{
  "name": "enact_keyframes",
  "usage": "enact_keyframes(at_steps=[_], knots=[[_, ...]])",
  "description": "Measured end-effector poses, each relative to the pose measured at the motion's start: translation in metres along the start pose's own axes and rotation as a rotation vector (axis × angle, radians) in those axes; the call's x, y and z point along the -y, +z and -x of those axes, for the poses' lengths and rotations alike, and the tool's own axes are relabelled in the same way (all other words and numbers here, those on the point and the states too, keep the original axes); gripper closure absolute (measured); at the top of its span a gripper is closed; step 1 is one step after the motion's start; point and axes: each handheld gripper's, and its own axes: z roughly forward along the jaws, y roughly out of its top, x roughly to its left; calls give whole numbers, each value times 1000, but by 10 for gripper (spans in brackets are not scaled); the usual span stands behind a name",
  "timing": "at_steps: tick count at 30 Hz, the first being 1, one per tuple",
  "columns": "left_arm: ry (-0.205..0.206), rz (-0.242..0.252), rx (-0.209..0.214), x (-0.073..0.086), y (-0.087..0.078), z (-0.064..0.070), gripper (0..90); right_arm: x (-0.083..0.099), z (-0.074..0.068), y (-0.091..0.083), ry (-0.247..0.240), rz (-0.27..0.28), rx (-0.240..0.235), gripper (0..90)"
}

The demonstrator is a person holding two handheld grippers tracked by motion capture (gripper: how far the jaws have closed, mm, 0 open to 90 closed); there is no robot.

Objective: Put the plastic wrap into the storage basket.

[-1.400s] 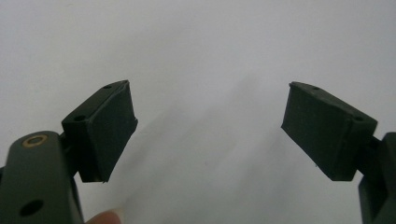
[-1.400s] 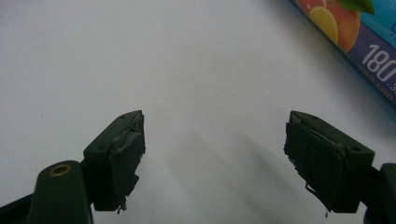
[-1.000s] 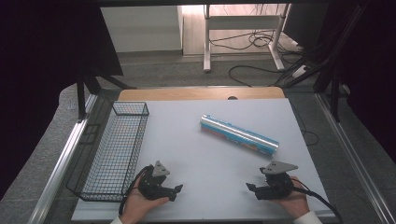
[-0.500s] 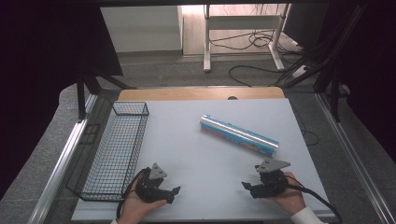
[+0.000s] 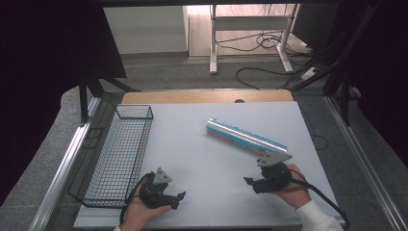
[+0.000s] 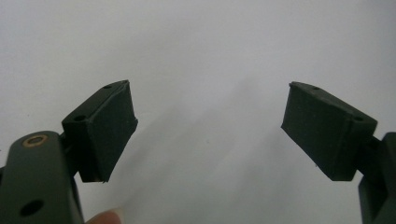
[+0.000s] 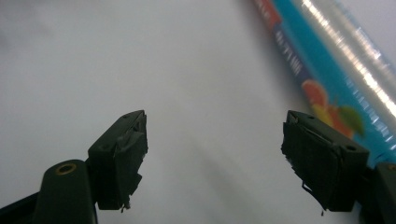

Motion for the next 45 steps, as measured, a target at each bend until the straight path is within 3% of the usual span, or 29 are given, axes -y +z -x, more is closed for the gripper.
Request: enact_keyframes(at_steps=[9,15,27,35,45], knots=[[-6,6,-3,2,-3,-3,169,-32,14,2,-45,-3,30,220],[-13,5,-3,1,-2,-2,169,-42,24,7,-33,-16,12,217],[-22,2,-1,1,-1,-3,169,-59,32,13,-60,-42,22,200],[-22,3,-2,2,0,-3,169,-71,47,22,-32,-70,24,204],[-13,-3,-4,2,1,-3,167,-85,64,47,-24,-105,38,211]])
